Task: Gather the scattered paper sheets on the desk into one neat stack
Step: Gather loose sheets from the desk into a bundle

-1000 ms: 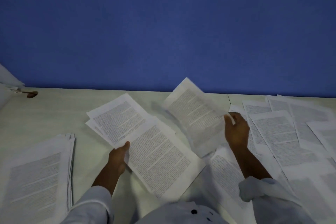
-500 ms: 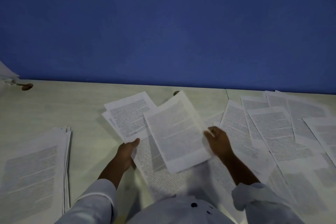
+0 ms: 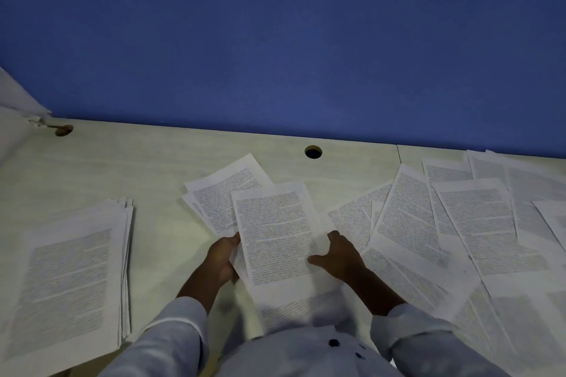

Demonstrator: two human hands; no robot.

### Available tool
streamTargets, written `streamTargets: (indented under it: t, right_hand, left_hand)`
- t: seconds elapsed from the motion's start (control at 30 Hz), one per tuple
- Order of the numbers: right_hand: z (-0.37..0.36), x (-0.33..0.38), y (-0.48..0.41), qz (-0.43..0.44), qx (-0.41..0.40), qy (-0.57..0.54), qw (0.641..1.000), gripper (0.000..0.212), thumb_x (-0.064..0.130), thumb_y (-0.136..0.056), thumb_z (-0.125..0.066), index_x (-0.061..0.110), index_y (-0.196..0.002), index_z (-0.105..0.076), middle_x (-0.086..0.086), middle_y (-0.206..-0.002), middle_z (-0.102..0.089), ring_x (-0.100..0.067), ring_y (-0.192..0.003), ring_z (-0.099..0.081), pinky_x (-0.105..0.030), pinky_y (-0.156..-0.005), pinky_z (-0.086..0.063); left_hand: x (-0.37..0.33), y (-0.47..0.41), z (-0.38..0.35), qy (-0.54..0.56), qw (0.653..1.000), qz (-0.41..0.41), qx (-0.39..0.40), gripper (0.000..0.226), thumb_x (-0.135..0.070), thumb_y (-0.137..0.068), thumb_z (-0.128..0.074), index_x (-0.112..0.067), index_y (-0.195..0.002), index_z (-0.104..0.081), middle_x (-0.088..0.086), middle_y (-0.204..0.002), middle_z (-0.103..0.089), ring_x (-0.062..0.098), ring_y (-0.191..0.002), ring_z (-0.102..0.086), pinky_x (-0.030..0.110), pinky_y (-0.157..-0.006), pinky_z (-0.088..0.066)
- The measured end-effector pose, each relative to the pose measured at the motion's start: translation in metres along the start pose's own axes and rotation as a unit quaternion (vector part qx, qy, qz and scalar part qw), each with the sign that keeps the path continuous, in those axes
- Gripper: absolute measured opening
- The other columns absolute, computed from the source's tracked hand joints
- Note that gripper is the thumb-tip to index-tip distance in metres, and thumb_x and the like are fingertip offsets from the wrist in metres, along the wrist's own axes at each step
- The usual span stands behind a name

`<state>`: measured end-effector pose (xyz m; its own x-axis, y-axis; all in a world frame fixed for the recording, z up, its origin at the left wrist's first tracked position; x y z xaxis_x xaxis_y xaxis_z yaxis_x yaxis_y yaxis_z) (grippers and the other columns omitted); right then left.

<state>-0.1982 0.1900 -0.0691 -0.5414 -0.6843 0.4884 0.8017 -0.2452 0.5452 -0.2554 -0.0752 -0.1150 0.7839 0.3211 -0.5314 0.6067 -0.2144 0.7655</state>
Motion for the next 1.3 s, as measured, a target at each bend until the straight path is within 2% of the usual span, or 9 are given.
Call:
streamTargets:
  t: [0.07, 0.17, 0.23, 0.37, 0.67, 0.8, 1.0, 1.13, 1.3]
  right_hand:
    - [0.001, 0.000, -0.005, 0.006, 0.012, -0.017, 1.000, 0.068, 0.050, -0.072, -0.077, 0.010, -0.123, -0.056, -0.005, -0.123, -0.061, -0.021, -0.110, -0.058, -0.032, -0.090, -0.048]
    - [0.006, 0.005, -0.003, 0.025, 0.035, -0.069, 0.997, 0.022, 0.036, -0.081, -0.075, 0.016, -0.082, -0.065, 0.003, -0.088, -0.066, -0.016, -0.087, -0.063, -0.025, -0.072, -0.048]
    - [0.009, 0.007, 0.000, 0.040, 0.049, -0.078, 0.995, 0.026, 0.025, -0.084, -0.073, 0.022, -0.065, -0.055, 0.008, -0.074, -0.059, -0.011, -0.073, -0.058, -0.019, -0.062, -0.043]
    - [0.010, 0.008, 0.001, 0.068, 0.047, -0.044, 0.996, 0.032, 0.017, -0.086, -0.067, 0.022, -0.064, -0.044, 0.007, -0.068, -0.051, -0.006, -0.061, -0.048, -0.020, -0.054, -0.035]
    - [0.059, 0.000, 0.002, 0.085, -0.096, -0.091, 0.988, 0.033, 0.010, -0.089, -0.063, 0.026, -0.063, -0.050, 0.008, -0.063, -0.056, -0.008, -0.058, -0.050, -0.029, -0.060, -0.040]
    - [0.082, -0.019, -0.001, 0.044, -0.133, -0.155, 0.978, 0.013, 0.014, -0.091, -0.060, 0.008, -0.080, -0.065, -0.010, -0.078, -0.068, -0.028, -0.073, -0.063, -0.041, -0.070, -0.052]
    - [0.063, 0.004, -0.004, 0.052, -0.107, -0.153, 0.981, 0.019, 0.010, -0.091, -0.059, 0.018, -0.074, -0.058, -0.001, -0.076, -0.062, -0.020, -0.073, -0.056, -0.032, -0.069, -0.044]
    - [0.010, 0.024, 0.000, 0.080, -0.051, -0.090, 0.991, 0.007, 0.011, -0.090, -0.059, 0.009, -0.093, -0.064, -0.005, -0.095, -0.068, -0.023, -0.089, -0.062, -0.035, -0.081, -0.049]
    - [0.018, 0.035, 0.003, 0.070, -0.044, -0.086, 0.993, 0.008, 0.010, -0.087, -0.060, 0.017, -0.084, -0.061, 0.002, -0.088, -0.064, -0.017, -0.085, -0.060, -0.027, -0.074, -0.044]
  left_hand:
    - [0.005, -0.001, 0.001, 0.024, 0.999, 0.020, 0.008, 0.027, -0.021, -0.096, -0.057, -0.006, -0.117, -0.066, 0.017, -0.127, -0.062, 0.034, -0.101, -0.064, 0.048, -0.088, -0.054]
    - [0.001, 0.007, -0.004, 0.021, 0.999, 0.012, 0.026, 0.016, -0.017, -0.096, -0.056, -0.008, -0.100, -0.069, 0.013, -0.090, -0.073, 0.029, -0.073, -0.071, 0.039, -0.064, -0.059]
    - [-0.006, 0.011, -0.006, 0.005, 0.999, -0.008, 0.038, 0.017, -0.022, -0.092, -0.061, -0.010, -0.102, -0.069, 0.014, -0.094, -0.071, 0.030, -0.079, -0.070, 0.040, -0.072, -0.058]
    - [-0.023, 0.000, 0.001, 0.030, 0.999, -0.035, 0.027, 0.039, -0.038, -0.101, -0.044, -0.015, -0.126, -0.060, 0.013, -0.124, -0.065, 0.033, -0.116, -0.059, 0.046, -0.095, -0.047]
    - [-0.045, -0.030, 0.051, -0.119, 0.979, -0.078, -0.148, 0.034, -0.021, -0.100, -0.050, -0.007, -0.130, -0.057, 0.015, -0.130, -0.061, 0.032, -0.111, -0.062, 0.052, -0.102, -0.046]
    - [-0.039, 0.002, 0.037, -0.156, 0.975, -0.108, -0.117, 0.028, -0.011, -0.099, -0.052, -0.005, -0.125, -0.061, 0.011, -0.119, -0.066, 0.029, -0.104, -0.065, 0.041, -0.098, -0.049]
    - [-0.002, 0.029, 0.014, -0.125, 0.990, -0.040, -0.045, 0.019, -0.011, -0.094, -0.059, -0.004, -0.108, -0.069, 0.019, -0.110, -0.071, 0.031, -0.090, -0.071, 0.035, -0.073, -0.058]
    - [0.008, 0.032, -0.005, -0.126, 0.990, -0.046, -0.033, 0.029, -0.031, -0.091, -0.066, -0.009, -0.109, -0.070, 0.010, -0.106, -0.074, 0.029, -0.096, -0.071, 0.037, -0.085, -0.055]
    - [-0.008, 0.036, -0.018, -0.109, 0.989, -0.095, -0.032, 0.036, -0.002, -0.087, -0.068, -0.004, -0.122, -0.062, 0.013, -0.122, -0.066, 0.030, -0.105, -0.066, 0.044, -0.098, -0.050]
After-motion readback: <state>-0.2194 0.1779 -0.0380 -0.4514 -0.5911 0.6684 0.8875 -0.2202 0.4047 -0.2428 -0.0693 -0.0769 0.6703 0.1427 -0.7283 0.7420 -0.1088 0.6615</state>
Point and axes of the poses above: each hand's wrist, its own y-axis away from the middle knuckle, its own z-axis out of the back of the hand, x = y × z, the point moved 9 cm from there along -y, towards the middle knuckle
